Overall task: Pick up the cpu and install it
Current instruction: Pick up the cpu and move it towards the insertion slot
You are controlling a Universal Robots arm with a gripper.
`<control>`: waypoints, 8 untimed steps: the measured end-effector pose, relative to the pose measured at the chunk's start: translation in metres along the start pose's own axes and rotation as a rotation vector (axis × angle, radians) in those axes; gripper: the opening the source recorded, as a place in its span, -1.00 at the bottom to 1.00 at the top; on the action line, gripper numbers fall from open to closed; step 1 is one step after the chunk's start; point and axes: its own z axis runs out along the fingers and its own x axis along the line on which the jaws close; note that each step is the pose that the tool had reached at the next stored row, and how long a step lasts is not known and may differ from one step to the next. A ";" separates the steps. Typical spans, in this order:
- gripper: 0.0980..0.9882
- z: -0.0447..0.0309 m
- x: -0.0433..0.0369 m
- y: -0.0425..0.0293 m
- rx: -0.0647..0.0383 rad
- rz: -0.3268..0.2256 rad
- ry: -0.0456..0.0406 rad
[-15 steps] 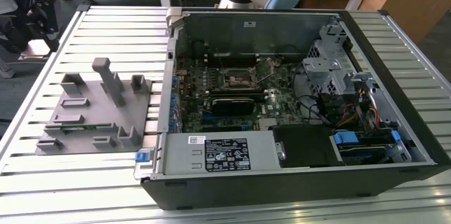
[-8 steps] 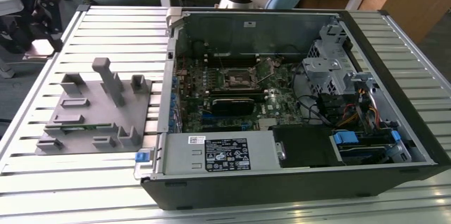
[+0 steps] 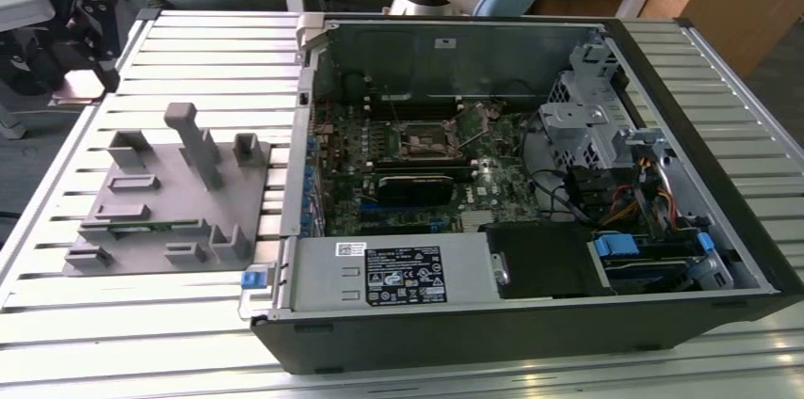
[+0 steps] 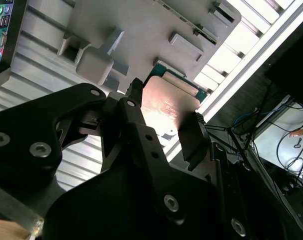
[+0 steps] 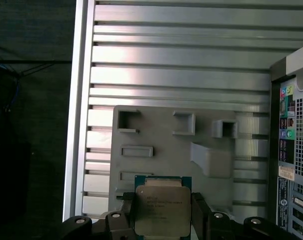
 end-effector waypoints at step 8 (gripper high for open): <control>0.00 -0.0003 -0.0084 -0.0002 0.000 0.000 0.0025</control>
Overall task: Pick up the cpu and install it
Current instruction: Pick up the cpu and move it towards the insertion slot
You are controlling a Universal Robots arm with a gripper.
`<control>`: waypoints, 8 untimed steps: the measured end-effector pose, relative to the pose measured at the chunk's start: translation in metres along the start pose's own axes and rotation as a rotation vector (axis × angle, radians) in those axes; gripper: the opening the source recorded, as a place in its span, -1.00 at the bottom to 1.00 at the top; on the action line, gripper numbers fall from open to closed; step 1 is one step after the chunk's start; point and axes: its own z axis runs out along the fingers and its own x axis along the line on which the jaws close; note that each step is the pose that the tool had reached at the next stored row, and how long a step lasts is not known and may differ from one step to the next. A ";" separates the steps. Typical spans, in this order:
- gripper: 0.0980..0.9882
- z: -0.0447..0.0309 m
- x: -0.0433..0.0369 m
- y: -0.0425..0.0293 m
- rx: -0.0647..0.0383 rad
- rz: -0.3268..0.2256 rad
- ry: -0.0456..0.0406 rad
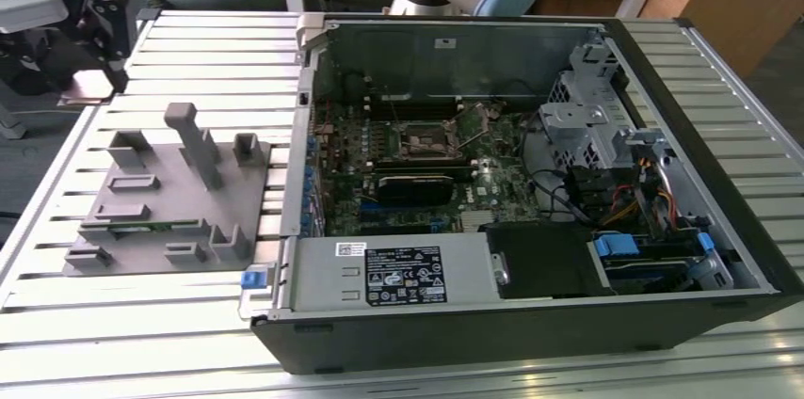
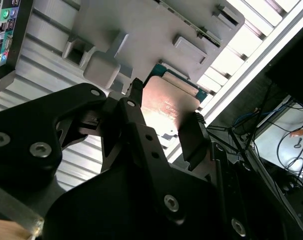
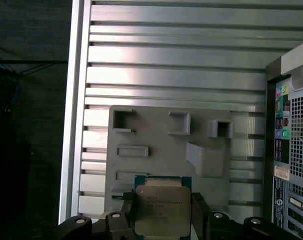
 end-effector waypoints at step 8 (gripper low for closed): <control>0.00 -0.0001 -0.0073 -0.0002 0.000 0.000 0.0014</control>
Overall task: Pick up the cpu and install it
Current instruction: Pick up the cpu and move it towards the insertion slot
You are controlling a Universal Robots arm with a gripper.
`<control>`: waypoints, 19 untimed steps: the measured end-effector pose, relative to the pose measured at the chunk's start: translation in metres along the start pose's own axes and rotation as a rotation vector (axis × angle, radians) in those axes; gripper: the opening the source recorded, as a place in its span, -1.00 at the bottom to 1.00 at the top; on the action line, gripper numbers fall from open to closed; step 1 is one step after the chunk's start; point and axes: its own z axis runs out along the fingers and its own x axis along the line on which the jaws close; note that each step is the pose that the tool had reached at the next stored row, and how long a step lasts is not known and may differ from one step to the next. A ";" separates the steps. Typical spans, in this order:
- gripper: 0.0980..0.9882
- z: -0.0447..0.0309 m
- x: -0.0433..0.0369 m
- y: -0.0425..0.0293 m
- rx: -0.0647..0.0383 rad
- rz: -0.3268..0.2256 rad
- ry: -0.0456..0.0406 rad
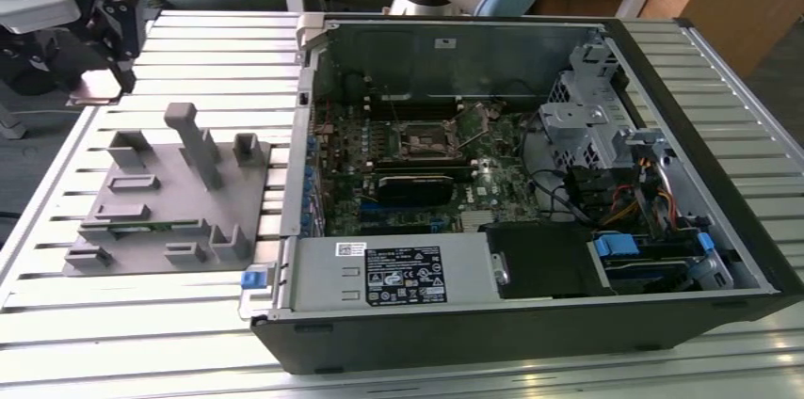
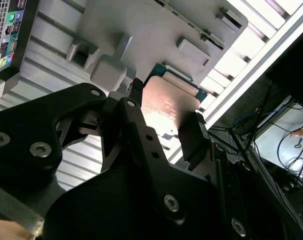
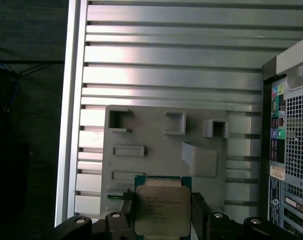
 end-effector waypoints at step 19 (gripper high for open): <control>0.00 -0.0016 -0.0278 0.0000 0.000 0.000 0.0002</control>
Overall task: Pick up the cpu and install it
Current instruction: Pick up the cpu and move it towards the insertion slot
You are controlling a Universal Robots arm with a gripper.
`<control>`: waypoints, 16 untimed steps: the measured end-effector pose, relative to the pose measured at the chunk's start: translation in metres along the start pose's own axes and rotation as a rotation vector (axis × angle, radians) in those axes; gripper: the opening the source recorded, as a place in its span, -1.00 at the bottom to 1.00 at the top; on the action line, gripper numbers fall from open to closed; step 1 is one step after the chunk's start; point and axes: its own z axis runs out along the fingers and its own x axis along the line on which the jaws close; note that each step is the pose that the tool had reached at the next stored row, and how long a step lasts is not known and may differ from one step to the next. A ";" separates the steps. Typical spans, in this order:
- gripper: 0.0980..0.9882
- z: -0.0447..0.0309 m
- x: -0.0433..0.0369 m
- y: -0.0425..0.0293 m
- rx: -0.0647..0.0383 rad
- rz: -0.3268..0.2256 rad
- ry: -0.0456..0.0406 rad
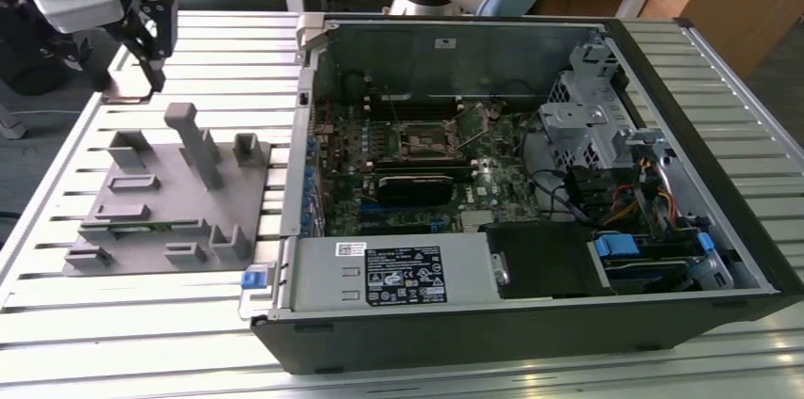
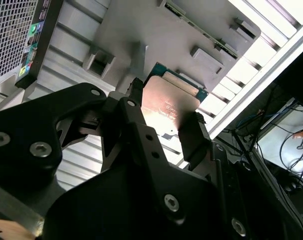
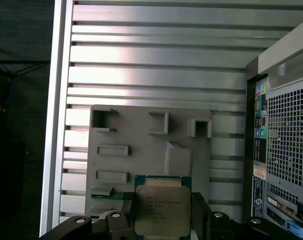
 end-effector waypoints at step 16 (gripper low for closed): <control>0.00 -0.0041 -0.0170 -0.0004 0.000 0.000 0.0058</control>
